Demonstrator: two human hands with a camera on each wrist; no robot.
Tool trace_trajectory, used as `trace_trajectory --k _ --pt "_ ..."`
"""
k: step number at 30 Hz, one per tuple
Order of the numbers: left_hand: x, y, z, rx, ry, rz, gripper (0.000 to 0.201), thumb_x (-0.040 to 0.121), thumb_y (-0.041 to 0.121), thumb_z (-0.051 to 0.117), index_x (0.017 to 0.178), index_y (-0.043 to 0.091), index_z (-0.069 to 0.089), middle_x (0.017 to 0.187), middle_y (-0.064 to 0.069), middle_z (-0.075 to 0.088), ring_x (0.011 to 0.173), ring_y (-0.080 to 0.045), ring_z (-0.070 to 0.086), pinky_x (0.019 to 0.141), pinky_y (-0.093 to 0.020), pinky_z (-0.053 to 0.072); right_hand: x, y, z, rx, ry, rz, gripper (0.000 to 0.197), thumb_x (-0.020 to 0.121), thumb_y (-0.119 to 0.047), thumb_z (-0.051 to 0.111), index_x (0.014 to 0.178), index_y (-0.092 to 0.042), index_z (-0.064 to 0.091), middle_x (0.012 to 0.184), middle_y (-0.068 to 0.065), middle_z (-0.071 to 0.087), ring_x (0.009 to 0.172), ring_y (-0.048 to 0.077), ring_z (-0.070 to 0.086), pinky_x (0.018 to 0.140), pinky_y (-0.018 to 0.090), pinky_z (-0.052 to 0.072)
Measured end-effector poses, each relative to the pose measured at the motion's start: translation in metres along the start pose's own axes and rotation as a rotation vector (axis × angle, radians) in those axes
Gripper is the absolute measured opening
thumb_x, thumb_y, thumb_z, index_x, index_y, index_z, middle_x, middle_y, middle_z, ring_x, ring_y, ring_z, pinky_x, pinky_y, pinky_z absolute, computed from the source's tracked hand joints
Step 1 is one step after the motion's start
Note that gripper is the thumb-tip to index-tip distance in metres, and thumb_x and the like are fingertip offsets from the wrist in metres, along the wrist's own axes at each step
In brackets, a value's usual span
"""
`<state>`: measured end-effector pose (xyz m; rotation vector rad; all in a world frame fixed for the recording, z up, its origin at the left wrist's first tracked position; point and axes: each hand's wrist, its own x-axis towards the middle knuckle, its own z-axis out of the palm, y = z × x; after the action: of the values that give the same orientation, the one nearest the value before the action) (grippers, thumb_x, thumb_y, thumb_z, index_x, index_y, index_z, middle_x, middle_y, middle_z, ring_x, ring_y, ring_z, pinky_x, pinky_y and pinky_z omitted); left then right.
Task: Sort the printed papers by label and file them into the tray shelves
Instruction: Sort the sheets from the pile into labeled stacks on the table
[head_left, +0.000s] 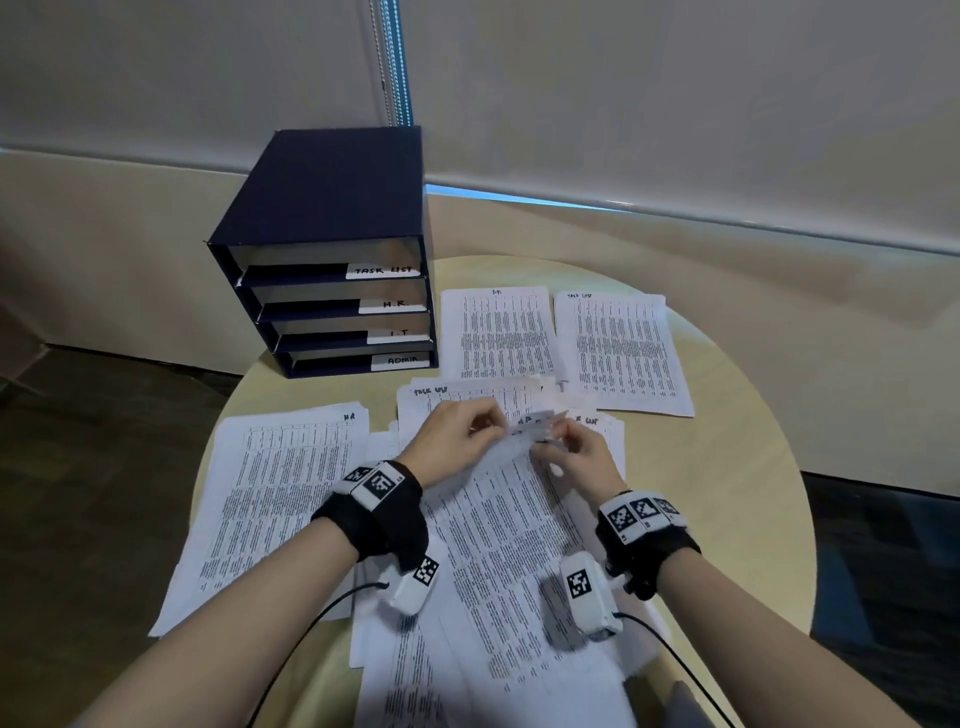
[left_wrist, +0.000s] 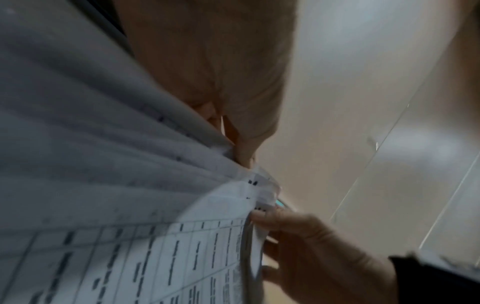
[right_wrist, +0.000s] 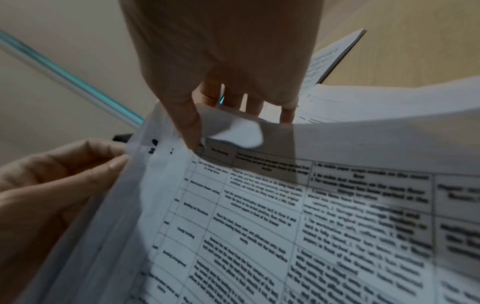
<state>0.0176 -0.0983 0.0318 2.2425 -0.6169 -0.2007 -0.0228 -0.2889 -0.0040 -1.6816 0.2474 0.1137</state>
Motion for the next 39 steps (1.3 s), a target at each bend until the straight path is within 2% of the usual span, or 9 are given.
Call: trace_trajectory --k 6,10,16,20,25,29,32,36,39 --pt "0.006 0.025 -0.06 0.238 -0.006 -0.064 0.038 0.086 0.046 0.065 0.111 0.024 0.047 0.089 0.002 0.064 0.071 -0.013 0.06 0.062 -0.027 0.046 0.002 -0.049 -0.032 0.038 0.27 -0.172 0.019 0.084 -0.007 0.064 0.074 -0.015 0.05 0.075 -0.001 0.056 0.069 0.009 0.055 0.07 0.025 0.041" --pt "0.003 0.028 -0.086 -0.337 0.181 -0.139 0.028 0.085 0.018 0.071 0.109 0.009 0.059 0.1 -0.001 0.071 0.093 -0.021 0.068 0.081 -0.038 0.056 -0.005 -0.086 -0.049 0.225 0.454 -0.335 0.022 0.083 -0.004 0.061 0.08 -0.02 0.047 0.072 0.0 0.054 0.065 0.013 0.05 0.064 0.03 0.041" --pt "-0.006 0.073 -0.051 -0.515 0.672 0.006 0.021 0.101 0.012 0.045 0.121 0.015 0.046 0.113 0.011 0.058 0.098 0.004 0.059 0.087 -0.016 0.051 -0.032 -0.126 -0.026 0.623 0.402 -0.449 0.041 0.073 -0.004 0.064 0.102 -0.025 0.044 0.083 0.007 0.059 0.081 0.022 0.057 0.081 0.039 0.045" --pt "-0.019 0.071 -0.004 -0.407 0.713 -0.019 0.025 0.103 0.008 0.033 0.128 0.013 0.029 0.108 0.017 0.045 0.087 0.023 0.049 0.077 -0.004 0.044 -0.039 -0.105 -0.004 0.432 0.393 -0.461 0.039 0.08 0.002 0.061 0.105 -0.024 0.049 0.077 -0.001 0.051 0.073 0.006 0.053 0.074 0.018 0.044" --pt "-0.018 0.035 0.023 -0.483 0.657 -0.185 0.023 0.101 0.016 0.04 0.121 0.02 0.029 0.111 -0.002 0.059 0.085 -0.007 0.059 0.079 -0.04 0.055 -0.021 -0.059 0.005 0.239 0.347 -0.261 0.029 0.083 0.003 0.061 0.098 -0.021 0.054 0.1 0.002 0.06 0.091 0.013 0.057 0.079 0.027 0.049" --pt "-0.008 0.013 0.032 -0.576 0.571 -0.42 0.058 0.1 0.022 0.047 0.148 0.021 0.015 0.138 0.006 0.043 0.12 -0.016 0.048 0.105 -0.031 0.036 0.005 -0.049 -0.005 0.174 0.282 -0.094 0.015 0.079 -0.003 0.06 0.082 -0.018 0.059 0.085 0.011 0.062 0.081 0.025 0.054 0.076 0.04 0.046" --pt "-0.001 -0.004 0.04 -0.635 0.533 -0.584 0.072 0.097 0.03 0.052 0.153 0.024 0.007 0.156 -0.003 0.025 0.141 -0.026 0.029 0.116 -0.042 0.023 0.015 -0.044 -0.015 0.308 0.188 0.03 0.039 0.067 -0.012 0.071 0.105 -0.013 0.059 0.099 0.008 0.065 0.098 0.028 0.057 0.087 0.046 0.045" --pt "0.006 -0.029 0.053 -0.8 0.506 -0.606 0.091 0.073 0.051 0.062 0.151 0.035 0.018 0.153 0.001 0.034 0.139 -0.025 0.034 0.115 -0.052 0.027 0.024 -0.033 -0.023 0.409 0.082 0.204 0.048 0.061 -0.021 0.078 0.106 -0.011 0.061 0.11 0.015 0.063 0.112 0.036 0.053 0.097 0.057 0.039" --pt "0.01 -0.047 0.062 -0.753 0.51 -0.613 0.072 0.073 0.049 0.067 0.138 0.034 0.041 0.132 0.011 0.056 0.124 -0.019 0.051 0.11 -0.049 0.036 0.031 -0.029 -0.02 0.4 0.064 0.215 0.048 0.054 -0.024 0.083 0.097 -0.011 0.067 0.109 0.017 0.066 0.111 0.038 0.054 0.094 0.06 0.04"
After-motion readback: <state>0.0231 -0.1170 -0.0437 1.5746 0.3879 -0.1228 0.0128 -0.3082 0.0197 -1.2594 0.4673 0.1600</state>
